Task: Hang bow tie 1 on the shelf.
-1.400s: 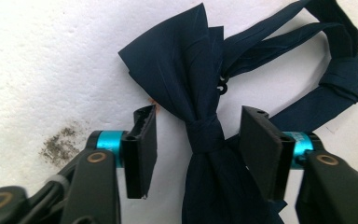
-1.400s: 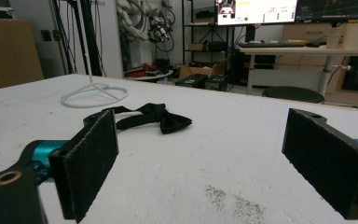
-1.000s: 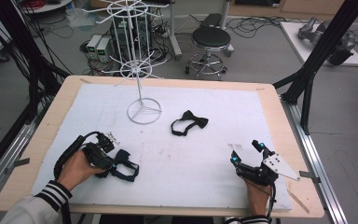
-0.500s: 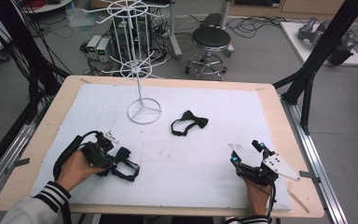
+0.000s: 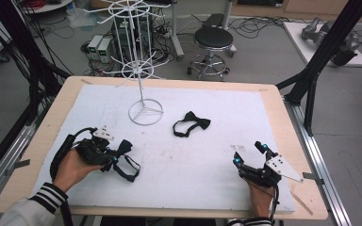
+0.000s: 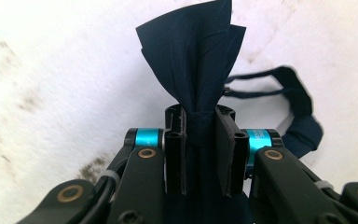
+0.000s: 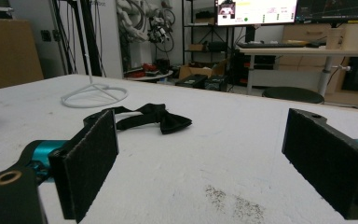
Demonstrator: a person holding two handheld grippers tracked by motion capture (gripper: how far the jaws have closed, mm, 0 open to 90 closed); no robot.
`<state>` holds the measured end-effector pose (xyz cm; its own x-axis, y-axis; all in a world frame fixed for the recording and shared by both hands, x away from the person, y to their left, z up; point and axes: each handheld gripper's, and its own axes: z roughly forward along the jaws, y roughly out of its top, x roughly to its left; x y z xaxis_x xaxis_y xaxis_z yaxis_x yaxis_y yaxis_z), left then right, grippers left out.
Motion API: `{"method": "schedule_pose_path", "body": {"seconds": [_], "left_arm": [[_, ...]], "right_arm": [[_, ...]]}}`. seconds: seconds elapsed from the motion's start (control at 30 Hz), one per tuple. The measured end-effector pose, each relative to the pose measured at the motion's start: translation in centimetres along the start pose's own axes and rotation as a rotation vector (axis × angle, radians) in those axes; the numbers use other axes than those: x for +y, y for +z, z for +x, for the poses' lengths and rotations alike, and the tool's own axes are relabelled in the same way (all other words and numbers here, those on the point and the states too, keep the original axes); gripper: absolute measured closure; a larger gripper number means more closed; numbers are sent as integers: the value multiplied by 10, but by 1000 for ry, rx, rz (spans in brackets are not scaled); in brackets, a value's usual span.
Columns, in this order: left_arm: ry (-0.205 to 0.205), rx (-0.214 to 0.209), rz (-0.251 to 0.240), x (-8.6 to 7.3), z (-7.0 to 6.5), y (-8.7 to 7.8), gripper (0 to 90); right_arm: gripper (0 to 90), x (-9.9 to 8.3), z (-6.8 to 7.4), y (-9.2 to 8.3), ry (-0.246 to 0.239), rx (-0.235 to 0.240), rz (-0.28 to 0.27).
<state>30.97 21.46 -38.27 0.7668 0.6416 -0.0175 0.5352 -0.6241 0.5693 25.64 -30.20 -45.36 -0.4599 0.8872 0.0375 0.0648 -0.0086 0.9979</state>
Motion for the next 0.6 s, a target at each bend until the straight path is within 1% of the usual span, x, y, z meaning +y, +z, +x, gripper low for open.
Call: {"method": "schedule_pose_path", "body": {"seconds": [0.1,0.17,0.43,0.47,0.57,0.6], "left_arm": [[9,13,-36,2,1,-5,751],[8,18,-65,2,1,-9,751],[42,48,-214,4,2,-24,751],[37,52,-225,5,1,-25,751],[47,60,-273,6,2,-31,752],[44,62,-289,6,2,-32,752]], "right_arm": [[99,0,0,0,0,0,0],[99,0,0,0,0,0,0],[99,0,0,0,-1,0,0],[99,0,0,0,0,0,0],[99,0,0,0,2,-3,-1],[99,0,0,0,2,-3,-1]]}}
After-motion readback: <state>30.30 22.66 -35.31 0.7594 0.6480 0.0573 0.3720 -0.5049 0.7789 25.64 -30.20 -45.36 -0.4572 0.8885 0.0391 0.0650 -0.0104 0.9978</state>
